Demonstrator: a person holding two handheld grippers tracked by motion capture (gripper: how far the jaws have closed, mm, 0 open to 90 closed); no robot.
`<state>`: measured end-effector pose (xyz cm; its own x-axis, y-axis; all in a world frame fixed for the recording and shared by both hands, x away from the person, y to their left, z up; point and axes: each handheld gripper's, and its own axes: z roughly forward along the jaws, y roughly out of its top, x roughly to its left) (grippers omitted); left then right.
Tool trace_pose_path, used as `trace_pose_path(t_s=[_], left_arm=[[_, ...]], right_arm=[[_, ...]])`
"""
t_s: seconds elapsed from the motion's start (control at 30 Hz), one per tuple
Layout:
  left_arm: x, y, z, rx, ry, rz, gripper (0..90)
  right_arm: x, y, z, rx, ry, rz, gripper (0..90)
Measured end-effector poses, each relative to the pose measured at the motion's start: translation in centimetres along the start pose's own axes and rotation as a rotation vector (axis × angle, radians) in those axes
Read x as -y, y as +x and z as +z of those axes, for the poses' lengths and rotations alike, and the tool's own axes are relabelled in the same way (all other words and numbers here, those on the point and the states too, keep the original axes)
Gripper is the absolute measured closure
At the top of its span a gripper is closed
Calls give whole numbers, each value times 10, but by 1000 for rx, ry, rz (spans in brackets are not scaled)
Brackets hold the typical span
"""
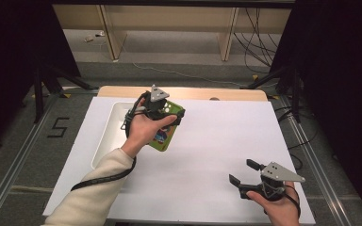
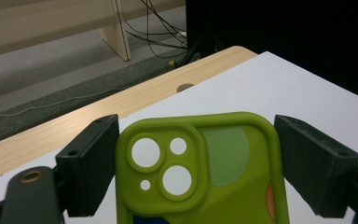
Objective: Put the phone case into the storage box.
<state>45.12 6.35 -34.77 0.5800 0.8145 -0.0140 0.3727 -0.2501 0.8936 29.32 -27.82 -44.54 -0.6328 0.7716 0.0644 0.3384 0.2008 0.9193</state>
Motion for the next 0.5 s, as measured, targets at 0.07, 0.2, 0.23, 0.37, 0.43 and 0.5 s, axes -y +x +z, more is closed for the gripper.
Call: trace_pose_path(t_s=[0.07, 0.2, 0.23, 0.37, 0.43, 0.5], left_arm=[[0, 1, 0, 0, -3, -5, 169], [-1, 3, -2, -8, -6, -7, 169], [-1, 4, -2, -10, -8, -9, 169], [-2, 7, -4, -18, -13, -15, 169], [-3, 8, -5, -20, -15, -16, 169], [-4, 10, -6, -24, -17, -19, 169]], right_arm=[[0, 0, 0, 0, 0, 1, 148], [0, 0, 0, 1, 0, 1, 149], [0, 0, 0, 1, -1, 0, 148], [0, 0, 0, 1, -2, 0, 149], [0, 0, 0, 1, -2, -1, 149], [0, 0, 0, 1, -1, 0, 149]])
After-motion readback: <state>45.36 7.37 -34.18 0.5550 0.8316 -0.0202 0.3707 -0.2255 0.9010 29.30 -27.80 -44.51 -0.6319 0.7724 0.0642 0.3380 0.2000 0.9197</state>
